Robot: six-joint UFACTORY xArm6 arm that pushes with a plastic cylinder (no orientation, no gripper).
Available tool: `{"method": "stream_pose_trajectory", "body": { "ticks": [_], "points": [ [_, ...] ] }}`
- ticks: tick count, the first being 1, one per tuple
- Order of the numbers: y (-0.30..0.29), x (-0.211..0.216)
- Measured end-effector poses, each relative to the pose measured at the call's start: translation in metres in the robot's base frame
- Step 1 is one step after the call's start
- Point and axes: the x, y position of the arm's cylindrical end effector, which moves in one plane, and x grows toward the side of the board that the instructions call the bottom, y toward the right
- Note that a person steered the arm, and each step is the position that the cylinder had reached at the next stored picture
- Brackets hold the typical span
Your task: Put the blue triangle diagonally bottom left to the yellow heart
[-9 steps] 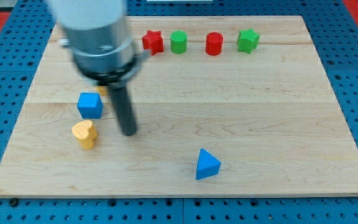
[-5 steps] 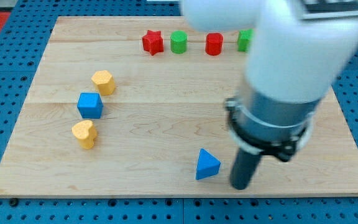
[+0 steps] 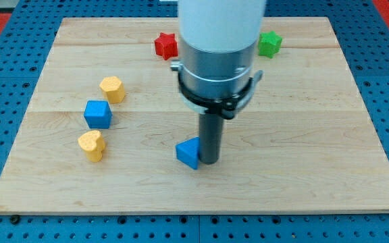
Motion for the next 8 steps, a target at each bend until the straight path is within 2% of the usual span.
{"method": "stream_pose_trajectory", "body": {
  "ticks": [2, 4, 6, 7, 8],
  "points": [
    [-0.068, -0.008],
    [-0.072, -0.027],
    [-0.089, -0.079],
    [-0.096, -0.086],
    [-0.102, -0.066]
  ]
}}
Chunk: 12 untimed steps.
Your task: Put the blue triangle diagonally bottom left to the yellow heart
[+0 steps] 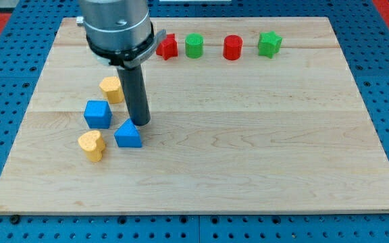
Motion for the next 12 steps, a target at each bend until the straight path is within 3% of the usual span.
{"method": "stream_pose_trajectory", "body": {
  "ticks": [3, 7, 10, 11, 12],
  "points": [
    [-0.020, 0.048],
    [0.001, 0.111],
    [-0.071, 0.101],
    [-0.027, 0.101],
    [0.017, 0.144]
  ]
}}
